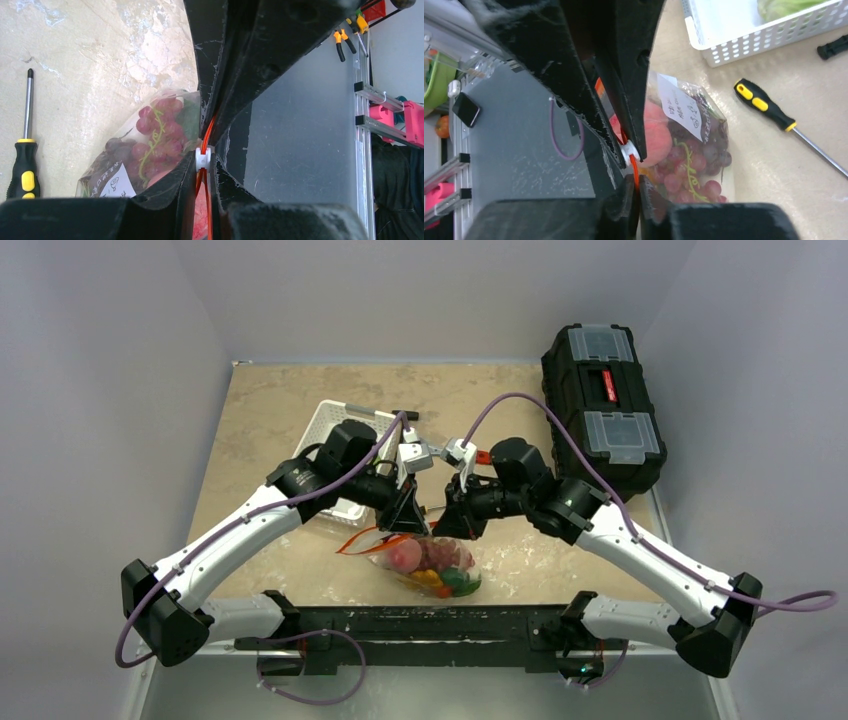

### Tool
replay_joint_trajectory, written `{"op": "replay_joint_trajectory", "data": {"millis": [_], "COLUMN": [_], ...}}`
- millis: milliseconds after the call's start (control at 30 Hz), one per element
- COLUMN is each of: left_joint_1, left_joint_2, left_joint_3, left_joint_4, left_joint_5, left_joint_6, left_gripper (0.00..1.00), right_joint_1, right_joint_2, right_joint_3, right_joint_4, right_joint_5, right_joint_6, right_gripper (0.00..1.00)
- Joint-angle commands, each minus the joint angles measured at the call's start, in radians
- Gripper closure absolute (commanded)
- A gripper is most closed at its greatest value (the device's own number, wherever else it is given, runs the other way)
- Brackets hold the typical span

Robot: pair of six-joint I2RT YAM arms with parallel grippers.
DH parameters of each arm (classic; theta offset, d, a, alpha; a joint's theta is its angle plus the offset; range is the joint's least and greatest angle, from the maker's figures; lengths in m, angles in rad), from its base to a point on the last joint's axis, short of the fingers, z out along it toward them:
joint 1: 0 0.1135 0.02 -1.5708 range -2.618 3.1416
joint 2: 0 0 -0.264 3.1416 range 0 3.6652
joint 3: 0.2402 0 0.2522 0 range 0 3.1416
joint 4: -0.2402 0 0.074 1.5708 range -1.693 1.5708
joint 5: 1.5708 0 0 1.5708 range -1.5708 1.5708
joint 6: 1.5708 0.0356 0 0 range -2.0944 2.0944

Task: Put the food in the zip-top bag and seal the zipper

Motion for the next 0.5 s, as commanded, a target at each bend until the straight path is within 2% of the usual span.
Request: {"op": "replay_joint_trajectory", "data": {"millis": [0, 233, 333, 467], "left_joint_1": [-0.002, -0.002, -0.002, -0.002], "left_joint_2": [-0.009, 0.008, 0.022, 0.030], "left_joint_3": [0.039, 0.051, 0.058, 0.063], "left_joint_4": [0.033, 0.022, 0.010, 0.002], "left_joint_5": [0.047, 0.033, 0.030, 0.021], "left_joint_6": [0.013, 0.003, 0.003, 0.004], "left_gripper": [1.00, 1.00, 1.00, 1.00], "right_joint_1": [-0.001, 0.000, 0.000, -0.001], "right_joint_2": [-0.015, -0.115, -0.161, -0.172], "right_joint_3": [-0.032, -0.154, -0.199, -0.214], "right_joint_4": [0.107, 0.212, 0.263, 0.244], "right_joint_5": [0.053, 0.583, 0.685, 0.763], "right_joint_6": [0.073, 0.313, 0.344, 0.397], "right_gripper": [1.00, 1.00, 1.00, 1.00]}}
